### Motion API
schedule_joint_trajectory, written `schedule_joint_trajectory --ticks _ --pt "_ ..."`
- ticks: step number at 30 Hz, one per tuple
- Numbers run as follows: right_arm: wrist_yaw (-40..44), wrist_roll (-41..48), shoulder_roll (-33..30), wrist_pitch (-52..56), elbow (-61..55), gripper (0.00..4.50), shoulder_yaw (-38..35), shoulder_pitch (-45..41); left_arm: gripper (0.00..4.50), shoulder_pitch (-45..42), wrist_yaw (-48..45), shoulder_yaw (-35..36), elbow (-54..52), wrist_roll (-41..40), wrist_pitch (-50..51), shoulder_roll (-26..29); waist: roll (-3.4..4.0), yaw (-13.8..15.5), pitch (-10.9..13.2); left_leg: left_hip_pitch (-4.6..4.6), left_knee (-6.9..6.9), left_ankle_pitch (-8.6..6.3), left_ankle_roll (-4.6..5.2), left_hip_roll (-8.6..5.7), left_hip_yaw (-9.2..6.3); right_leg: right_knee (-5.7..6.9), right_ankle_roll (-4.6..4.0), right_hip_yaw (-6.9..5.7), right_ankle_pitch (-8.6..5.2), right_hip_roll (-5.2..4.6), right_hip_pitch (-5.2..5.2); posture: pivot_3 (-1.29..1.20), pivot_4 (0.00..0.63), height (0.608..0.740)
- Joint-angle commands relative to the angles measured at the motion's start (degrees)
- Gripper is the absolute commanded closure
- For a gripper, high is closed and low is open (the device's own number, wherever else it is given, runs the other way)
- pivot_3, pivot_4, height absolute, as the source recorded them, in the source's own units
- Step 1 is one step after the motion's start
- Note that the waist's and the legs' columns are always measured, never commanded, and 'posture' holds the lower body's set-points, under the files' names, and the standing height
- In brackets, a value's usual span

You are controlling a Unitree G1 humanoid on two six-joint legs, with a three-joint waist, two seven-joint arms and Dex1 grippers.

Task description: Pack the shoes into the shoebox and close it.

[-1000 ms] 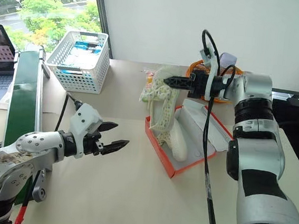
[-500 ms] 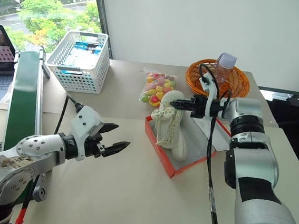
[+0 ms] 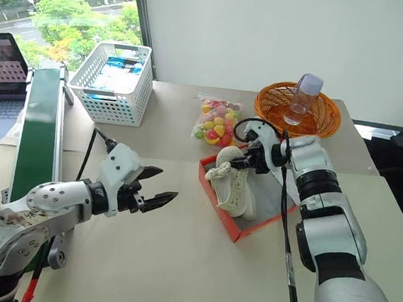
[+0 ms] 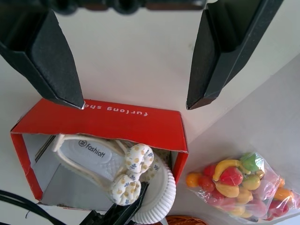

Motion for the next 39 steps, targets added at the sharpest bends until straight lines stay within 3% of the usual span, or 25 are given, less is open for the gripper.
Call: schedule_joint_trajectory --ticks 1,11,20,26,32,39 --pt "1.7 -5.3 -2.4 -5.3 -1.4 3.99 3.9 1.9 0.81 -1.0 0.2 -0.5 -1.2 0.9 -1.3 0.0 0.0 0.2 0.0 0.02 0.02 0.0 0.0 0.0 0.0 0.0 0.0 0.0 0.0 0.0 0.02 0.0 0.15 0.74" --pt "4.5 -12.3 1.5 -16.9 5.8 3.99 11.4 3.5 0.81 -1.2 0.4 -1.6 -0.7 2.6 -1.8 -0.9 -0.01 0.7 0.0 0.52 0.06 0.0 0.0 0.01 -0.01 -0.05 0.0 -0.03 -0.01 0.0 0.53 0.0 0.15 0.74" --pt "-4.4 -20.6 5.8 -27.3 17.5 3.99 15.4 3.1 0.81 -0.6 0.7 -1.0 -1.6 3.0 -1.2 -1.0 -0.53 0.8 -1.1 1.4 0.03 -0.14 -0.21 0.02 0.02 -0.11 -0.37 -0.05 -0.3 -0.09 1.19 0.0 0.15 0.74" --pt "-17.1 -31.2 6.4 -35.3 23.5 3.99 22.4 3.6 0.81 -0.6 0.9 -1.2 -1.6 3.6 -1.3 -1.1 -0.51 0.7 -2.0 2.4 -0.16 -0.37 -0.59 0.05 0.02 -0.36 -0.08 -0.06 -0.67 -0.15 1.98 0.0 0.15 0.74" --pt "-22.3 -37.1 5.6 -39.3 25.2 3.99 26.8 3.4 0.81 -0.4 1.0 -1.0 -2.0 3.7 -1.1 -1.2 -0.46 0.7 -2.6 2.62 -0.2 -0.42 -0.58 0.06 -0.26 -0.81 -0.11 0.04 -0.66 -0.51 2.3 0.0 0.15 0.74" --pt "-23.3 -38.1 5.4 -40.8 24.1 3.99 26.0 2.8 0.81 -0.7 0.6 -1.1 -1.7 3.6 -1.2 -1.0 -0.29 0.7 -2.6 2.2 -0.2 -0.54 -0.39 -0.03 -0.12 -1.17 -0.11 -0.22 -0.66 -1.05 2.19 0.0 0.15 0.74"
